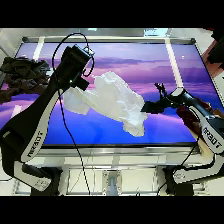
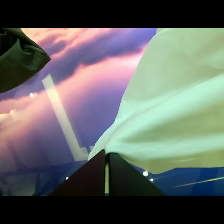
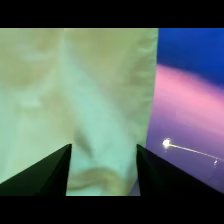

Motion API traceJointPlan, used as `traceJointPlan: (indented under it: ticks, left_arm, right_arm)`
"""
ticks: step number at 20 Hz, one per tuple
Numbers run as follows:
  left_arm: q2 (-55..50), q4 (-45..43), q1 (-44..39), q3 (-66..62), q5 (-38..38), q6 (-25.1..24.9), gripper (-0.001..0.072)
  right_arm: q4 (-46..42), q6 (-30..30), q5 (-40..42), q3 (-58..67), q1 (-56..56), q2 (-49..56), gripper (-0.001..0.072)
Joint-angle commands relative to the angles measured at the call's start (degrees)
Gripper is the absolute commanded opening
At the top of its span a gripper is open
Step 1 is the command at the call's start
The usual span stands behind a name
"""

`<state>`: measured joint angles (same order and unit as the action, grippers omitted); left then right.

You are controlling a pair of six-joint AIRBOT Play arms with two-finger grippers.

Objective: Fold the shirts.

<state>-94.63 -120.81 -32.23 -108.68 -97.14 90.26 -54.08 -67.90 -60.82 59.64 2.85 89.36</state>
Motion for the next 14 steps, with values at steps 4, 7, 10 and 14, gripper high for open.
traceJointPlan:
  ticks: [4,7,10,14]
  left_arm:
    - [0.04,0.11,0.07,-0.04,0.02,-0.02,0.001]
    - [0.04,1.09,0.07,-0.07,0.11,-0.02,0.001]
    - [0.04,1.07,0.07,-0.04,0.2,-0.02,0.001]
    - [0.04,1.05,0.07,-0.04,0.0,-0.02,0.001]
  right_arm:
    - [-1.2,0.24,-2.84,0.04,3.34,-0.09,0.0531]
    - [-0.85,-1.7,-5.38,-0.02,2.95,0.02,0.0527]
    - [1.05,-1.53,-6.23,-0.02,0.96,1.2,0.0526]
    - [3.58,-1.22,-6.78,0.0,-0.83,3.76,0.0403]
